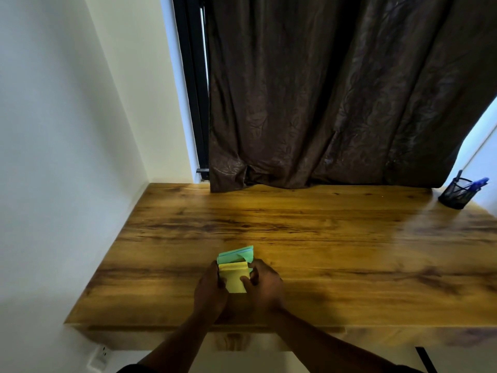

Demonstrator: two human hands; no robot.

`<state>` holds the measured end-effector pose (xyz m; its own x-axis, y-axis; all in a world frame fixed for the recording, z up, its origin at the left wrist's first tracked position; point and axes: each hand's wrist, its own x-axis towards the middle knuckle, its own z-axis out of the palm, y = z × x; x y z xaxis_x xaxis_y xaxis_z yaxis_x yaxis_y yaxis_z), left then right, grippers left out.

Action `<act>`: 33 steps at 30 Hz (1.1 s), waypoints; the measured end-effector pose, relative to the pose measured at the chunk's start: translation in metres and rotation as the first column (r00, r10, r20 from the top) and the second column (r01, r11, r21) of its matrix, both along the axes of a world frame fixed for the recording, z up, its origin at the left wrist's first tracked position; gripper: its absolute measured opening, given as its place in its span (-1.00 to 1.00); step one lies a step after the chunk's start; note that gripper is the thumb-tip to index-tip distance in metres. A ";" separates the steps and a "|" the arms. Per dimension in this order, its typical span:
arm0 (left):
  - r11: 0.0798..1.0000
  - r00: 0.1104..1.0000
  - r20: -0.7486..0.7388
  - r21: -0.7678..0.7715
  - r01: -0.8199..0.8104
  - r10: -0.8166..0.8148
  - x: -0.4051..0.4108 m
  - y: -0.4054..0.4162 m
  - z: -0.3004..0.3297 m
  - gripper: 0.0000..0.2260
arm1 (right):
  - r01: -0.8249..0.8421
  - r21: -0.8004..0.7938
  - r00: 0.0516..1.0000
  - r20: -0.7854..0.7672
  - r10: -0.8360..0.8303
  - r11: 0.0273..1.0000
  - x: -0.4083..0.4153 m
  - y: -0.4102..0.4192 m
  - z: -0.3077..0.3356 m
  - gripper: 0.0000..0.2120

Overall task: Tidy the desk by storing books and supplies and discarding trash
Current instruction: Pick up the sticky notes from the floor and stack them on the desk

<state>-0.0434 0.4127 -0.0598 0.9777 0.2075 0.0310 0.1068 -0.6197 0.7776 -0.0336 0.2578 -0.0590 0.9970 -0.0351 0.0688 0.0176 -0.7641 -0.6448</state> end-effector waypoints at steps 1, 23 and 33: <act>1.000 1.000 -0.004 -0.001 -0.008 0.008 -0.001 -0.001 0.001 -0.55 | -0.003 0.000 1.000 0.012 0.003 1.000 -0.001 0.000 0.000 -0.61; 0.998 0.999 -0.025 -0.034 -0.046 0.045 -0.002 -0.003 0.002 -0.48 | 0.284 0.604 0.950 -0.281 -0.135 0.744 0.012 0.007 0.020 -0.81; 0.999 0.998 -0.050 -0.013 -0.040 0.039 0.004 -0.002 0.004 -0.48 | 0.424 0.773 0.883 -0.468 -0.027 0.473 0.024 -0.001 0.033 -0.91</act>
